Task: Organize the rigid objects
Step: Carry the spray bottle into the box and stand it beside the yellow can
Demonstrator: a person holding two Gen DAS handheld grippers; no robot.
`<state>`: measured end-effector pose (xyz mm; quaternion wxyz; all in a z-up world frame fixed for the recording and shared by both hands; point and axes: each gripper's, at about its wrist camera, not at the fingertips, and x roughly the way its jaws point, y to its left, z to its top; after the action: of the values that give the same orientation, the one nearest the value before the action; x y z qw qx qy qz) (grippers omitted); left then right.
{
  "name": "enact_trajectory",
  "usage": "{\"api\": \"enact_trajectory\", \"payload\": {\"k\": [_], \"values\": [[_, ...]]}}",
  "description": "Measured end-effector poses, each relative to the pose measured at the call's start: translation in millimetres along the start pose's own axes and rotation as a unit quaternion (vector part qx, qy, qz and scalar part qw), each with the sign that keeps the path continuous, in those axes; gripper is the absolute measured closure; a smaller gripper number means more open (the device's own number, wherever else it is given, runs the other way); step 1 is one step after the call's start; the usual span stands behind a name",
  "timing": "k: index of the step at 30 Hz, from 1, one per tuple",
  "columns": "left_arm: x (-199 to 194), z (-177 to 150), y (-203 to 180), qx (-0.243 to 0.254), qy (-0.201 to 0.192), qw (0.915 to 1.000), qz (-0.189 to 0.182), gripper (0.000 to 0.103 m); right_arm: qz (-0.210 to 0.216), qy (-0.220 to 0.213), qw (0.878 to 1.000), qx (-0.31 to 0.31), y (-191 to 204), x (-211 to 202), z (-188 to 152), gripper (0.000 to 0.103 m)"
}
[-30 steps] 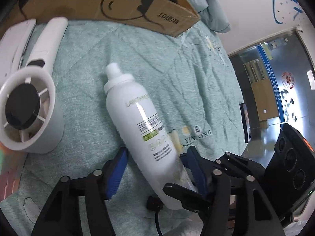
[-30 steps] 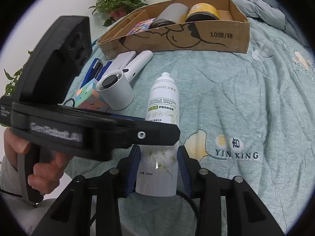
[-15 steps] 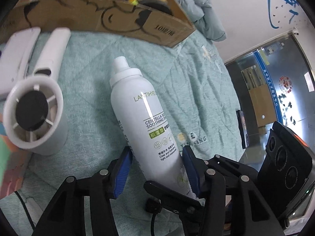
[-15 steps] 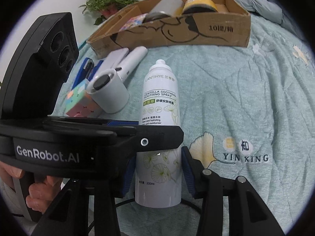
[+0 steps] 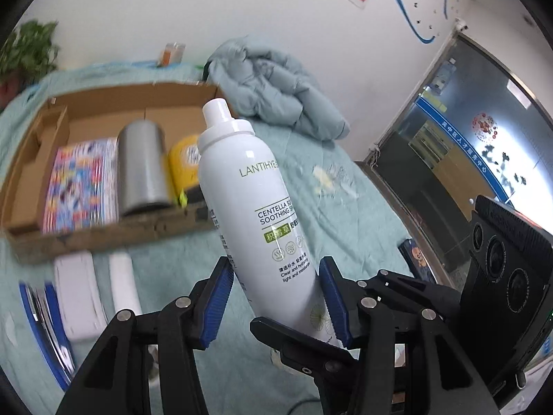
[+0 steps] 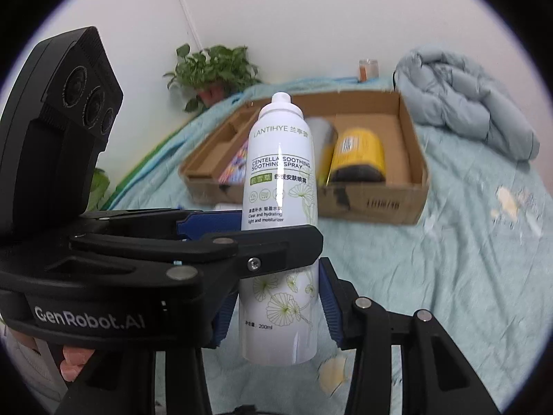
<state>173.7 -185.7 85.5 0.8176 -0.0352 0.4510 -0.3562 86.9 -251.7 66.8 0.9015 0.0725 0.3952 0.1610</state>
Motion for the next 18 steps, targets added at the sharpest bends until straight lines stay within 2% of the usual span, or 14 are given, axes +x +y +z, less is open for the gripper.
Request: {"api": "enact_trajectory", "payload": {"k": [3,7,18], "values": [[-4.0,28.5,-5.2,0.021,-0.017,0.9996,0.002,0.055,-0.018,-0.014,1.0,-0.014,-2.9,-2.7,20.1,0.06],[-0.2,64.0,-3.9,0.024,-0.025,0.9994,-0.007,0.055,-0.033,-0.027,0.999,-0.026,-10.6,-1.6,46.7,0.06],[39.2,157.9,9.6,0.042,-0.01,0.9987,-0.029,0.056,-0.073,-0.037,0.996,-0.017,-41.8,20.3,101.1,0.06]]}}
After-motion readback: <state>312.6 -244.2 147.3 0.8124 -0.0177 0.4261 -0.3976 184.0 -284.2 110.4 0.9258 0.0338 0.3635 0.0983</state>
